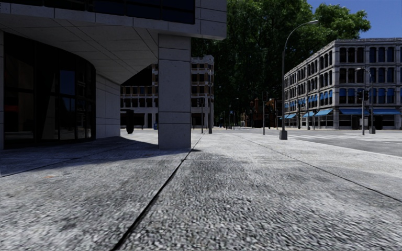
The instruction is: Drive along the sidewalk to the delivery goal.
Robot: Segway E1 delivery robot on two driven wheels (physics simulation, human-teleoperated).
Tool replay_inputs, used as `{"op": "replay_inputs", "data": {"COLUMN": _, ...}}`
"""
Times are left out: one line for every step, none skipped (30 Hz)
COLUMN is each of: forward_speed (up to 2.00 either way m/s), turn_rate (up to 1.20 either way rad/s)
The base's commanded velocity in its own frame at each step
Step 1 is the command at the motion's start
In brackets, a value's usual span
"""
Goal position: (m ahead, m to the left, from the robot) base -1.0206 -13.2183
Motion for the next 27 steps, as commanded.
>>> {"op": "replay_inputs", "data": {"forward_speed": 2.00, "turn_rate": 0.00}}
{"op": "replay_inputs", "data": {"forward_speed": 2.00, "turn_rate": 0.00}}
{"op": "replay_inputs", "data": {"forward_speed": 2.00, "turn_rate": 0.00}}
{"op": "replay_inputs", "data": {"forward_speed": 2.00, "turn_rate": 0.00}}
{"op": "replay_inputs", "data": {"forward_speed": 2.00, "turn_rate": 0.00}}
{"op": "replay_inputs", "data": {"forward_speed": 2.00, "turn_rate": 0.00}}
{"op": "replay_inputs", "data": {"forward_speed": 2.00, "turn_rate": 0.00}}
{"op": "replay_inputs", "data": {"forward_speed": 2.00, "turn_rate": 0.00}}
{"op": "replay_inputs", "data": {"forward_speed": 2.00, "turn_rate": 0.00}}
{"op": "replay_inputs", "data": {"forward_speed": 2.00, "turn_rate": 0.00}}
{"op": "replay_inputs", "data": {"forward_speed": 2.00, "turn_rate": 0.00}}
{"op": "replay_inputs", "data": {"forward_speed": 2.00, "turn_rate": 0.00}}
{"op": "replay_inputs", "data": {"forward_speed": 2.00, "turn_rate": 0.00}}
{"op": "replay_inputs", "data": {"forward_speed": 2.00, "turn_rate": 0.00}}
{"op": "replay_inputs", "data": {"forward_speed": 2.00, "turn_rate": 0.00}}
{"op": "replay_inputs", "data": {"forward_speed": 2.00, "turn_rate": 0.00}}
{"op": "replay_inputs", "data": {"forward_speed": 2.00, "turn_rate": 0.00}}
{"op": "replay_inputs", "data": {"forward_speed": 2.00, "turn_rate": 0.00}}
{"op": "replay_inputs", "data": {"forward_speed": 2.00, "turn_rate": 0.00}}
{"op": "replay_inputs", "data": {"forward_speed": 2.00, "turn_rate": 0.00}}
{"op": "replay_inputs", "data": {"forward_speed": 2.00, "turn_rate": 0.00}}
{"op": "replay_inputs", "data": {"forward_speed": 2.00, "turn_rate": 0.00}}
{"op": "replay_inputs", "data": {"forward_speed": 2.00, "turn_rate": 0.00}}
{"op": "replay_inputs", "data": {"forward_speed": 2.00, "turn_rate": 0.00}}
{"op": "replay_inputs", "data": {"forward_speed": 2.00, "turn_rate": 0.00}}
{"op": "replay_inputs", "data": {"forward_speed": 2.00, "turn_rate": 0.00}}
{"op": "replay_inputs", "data": {"forward_speed": 2.00, "turn_rate": 0.00}}
